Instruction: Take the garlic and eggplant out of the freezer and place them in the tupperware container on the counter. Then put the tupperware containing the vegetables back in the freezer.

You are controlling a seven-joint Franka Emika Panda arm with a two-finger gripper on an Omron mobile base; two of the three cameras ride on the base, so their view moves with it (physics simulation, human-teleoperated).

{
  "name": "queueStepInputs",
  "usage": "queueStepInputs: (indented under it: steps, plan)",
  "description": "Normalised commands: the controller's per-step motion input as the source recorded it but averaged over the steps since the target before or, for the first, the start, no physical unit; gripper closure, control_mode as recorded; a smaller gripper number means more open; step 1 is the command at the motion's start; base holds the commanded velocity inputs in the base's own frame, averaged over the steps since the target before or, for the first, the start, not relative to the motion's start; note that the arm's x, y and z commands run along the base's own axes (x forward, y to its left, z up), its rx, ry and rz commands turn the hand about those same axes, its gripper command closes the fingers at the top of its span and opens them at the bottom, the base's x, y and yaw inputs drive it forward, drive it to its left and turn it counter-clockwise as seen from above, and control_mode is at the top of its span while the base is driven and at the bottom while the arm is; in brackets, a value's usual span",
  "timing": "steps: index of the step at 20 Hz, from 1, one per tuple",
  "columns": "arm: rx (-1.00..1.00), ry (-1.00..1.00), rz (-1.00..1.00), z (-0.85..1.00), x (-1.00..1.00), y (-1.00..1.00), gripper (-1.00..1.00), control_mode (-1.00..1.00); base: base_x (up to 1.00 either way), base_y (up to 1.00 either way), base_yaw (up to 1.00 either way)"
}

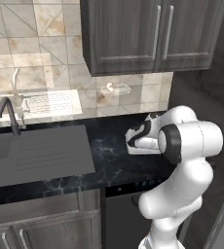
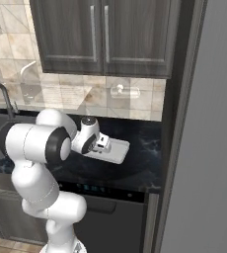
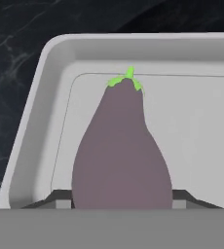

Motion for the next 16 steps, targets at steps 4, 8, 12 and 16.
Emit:
queueStepInputs:
  steps: [4, 8, 12, 16]
  plan:
    - [0.0, -0.05, 0.0, 0.12, -0.52, 0.0, -1.0, -1.0, 0.0, 0.0, 0.0]
    - [0.0, -0.05, 0.0, 0.39, -0.26, 0.0, -1.0, -1.0, 0.0, 0.0, 0.0]
    - [-0.01, -0.03, -0.02, 0.56, -0.02, 0.03, -1.0, -1.0, 0.0, 0.0, 0.0]
    - [-0.02, -0.07, -0.03, 0.78, -0.13, 0.08, -1.0, -1.0, 0.0, 0.0, 0.0]
